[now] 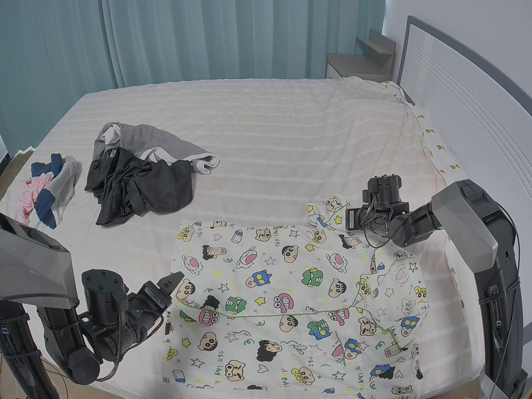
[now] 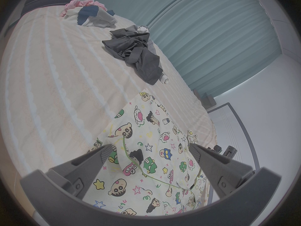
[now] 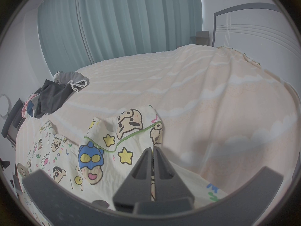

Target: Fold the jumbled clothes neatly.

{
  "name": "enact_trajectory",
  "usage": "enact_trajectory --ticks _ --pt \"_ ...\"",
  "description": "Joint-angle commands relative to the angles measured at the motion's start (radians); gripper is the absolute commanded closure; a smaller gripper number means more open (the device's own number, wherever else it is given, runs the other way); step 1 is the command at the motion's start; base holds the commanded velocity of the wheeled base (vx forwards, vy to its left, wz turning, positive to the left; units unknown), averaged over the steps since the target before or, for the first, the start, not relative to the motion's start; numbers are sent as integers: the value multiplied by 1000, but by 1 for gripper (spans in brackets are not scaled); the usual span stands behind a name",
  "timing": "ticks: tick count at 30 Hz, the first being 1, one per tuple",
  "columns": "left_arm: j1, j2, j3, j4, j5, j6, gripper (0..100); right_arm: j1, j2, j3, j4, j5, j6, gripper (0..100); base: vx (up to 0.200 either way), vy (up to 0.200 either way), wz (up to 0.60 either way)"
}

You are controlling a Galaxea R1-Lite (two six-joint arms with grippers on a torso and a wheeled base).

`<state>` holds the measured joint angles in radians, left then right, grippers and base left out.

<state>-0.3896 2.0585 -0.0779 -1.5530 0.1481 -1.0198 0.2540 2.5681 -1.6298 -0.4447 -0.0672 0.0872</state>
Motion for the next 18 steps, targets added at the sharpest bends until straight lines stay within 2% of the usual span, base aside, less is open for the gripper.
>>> enact_trajectory --ticks 1,10,18 --pt "0 3 0 -18 -1 0 0 1 -11 1 -3 1 6 100 0 0 0" --pt "1 3 0 -18 -1 0 0 -21 -51 -4 -16 -5 11 100 0 0 0" --pt "1 9 0 -18 1 0 0 -55 -55 -13 -65 -51 12 100 0 0 0"
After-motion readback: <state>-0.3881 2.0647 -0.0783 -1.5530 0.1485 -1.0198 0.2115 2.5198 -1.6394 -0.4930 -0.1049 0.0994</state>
